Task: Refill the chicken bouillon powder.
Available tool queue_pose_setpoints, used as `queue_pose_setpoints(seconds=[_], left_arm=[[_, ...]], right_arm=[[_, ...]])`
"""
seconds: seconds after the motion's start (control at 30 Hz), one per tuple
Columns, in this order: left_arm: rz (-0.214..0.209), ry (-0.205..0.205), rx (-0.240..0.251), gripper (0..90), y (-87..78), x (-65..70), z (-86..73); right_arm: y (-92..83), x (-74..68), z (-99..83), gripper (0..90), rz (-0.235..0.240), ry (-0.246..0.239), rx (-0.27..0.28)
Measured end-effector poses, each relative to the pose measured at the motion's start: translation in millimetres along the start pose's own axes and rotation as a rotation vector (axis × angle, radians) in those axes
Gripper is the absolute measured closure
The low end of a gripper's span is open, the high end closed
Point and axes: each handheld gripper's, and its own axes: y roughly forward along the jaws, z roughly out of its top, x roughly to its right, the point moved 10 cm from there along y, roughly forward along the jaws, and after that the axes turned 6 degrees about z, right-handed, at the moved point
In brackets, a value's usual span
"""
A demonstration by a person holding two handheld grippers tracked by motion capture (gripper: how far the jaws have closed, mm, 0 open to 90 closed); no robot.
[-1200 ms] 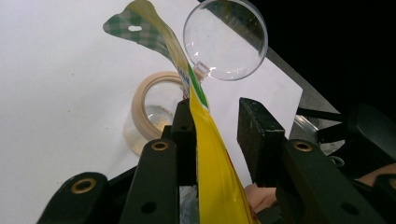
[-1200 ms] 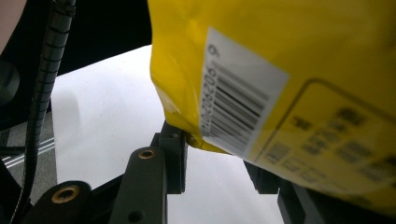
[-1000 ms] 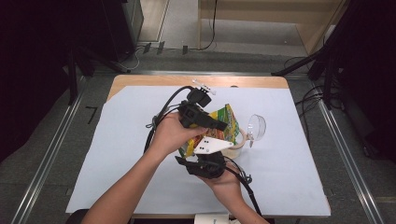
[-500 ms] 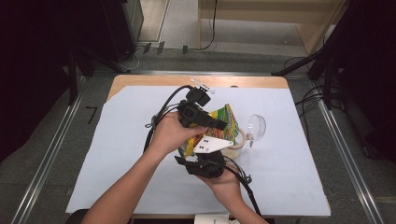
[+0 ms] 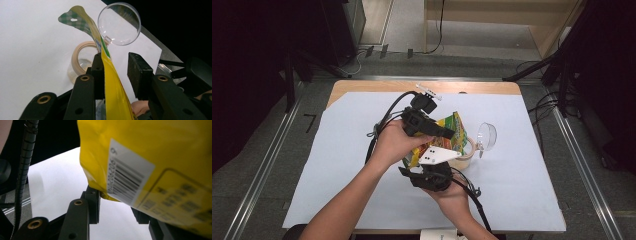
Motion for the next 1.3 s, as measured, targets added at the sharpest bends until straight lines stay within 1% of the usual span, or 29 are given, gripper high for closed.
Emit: queue_pose_setpoints(seconds=[0.1,0.17,0.43,0.67,0.8,1.07,1.17,1.3], left_arm=[[0.006,0.007,0.000,68.6,-0.4,0.8,0.2],[0.006,0.011,0.000,68.6,-0.9,1.9,0.3],[0.018,0.019,0.002,68.7,-1.9,5.5,0.6],[0.015,0.021,0.004,69.2,-1.5,6.4,1.2],[0.003,0.010,-0.008,70.2,1.7,1.7,5.9],[-0.026,-0.023,-0.025,70.3,2.2,-7.5,13.5],[-0.039,-0.036,-0.017,70.4,1.8,-8.6,13.5],[-0.037,-0.031,-0.013,70.5,1.9,-7.8,12.7]], right_arm=[[-0.1,1.1,0.4,65.5,-0.006,-0.002,0.004],[0.1,0.6,0.2,65.8,0.001,0.005,0.003],[1.1,1.7,-0.4,66.7,0.000,0.014,0.010],[1.1,3.6,-1.7,67.3,0.000,0.017,0.006],[0.0,6.0,0.3,67.4,0.001,0.022,0.005],[0.3,9.4,8.6,67.1,0.012,0.063,-0.001],[0.9,10.3,9.3,66.8,0.006,0.060,-0.004],[0.9,8.6,7.5,62.9,0.009,0.035,-0.012]])
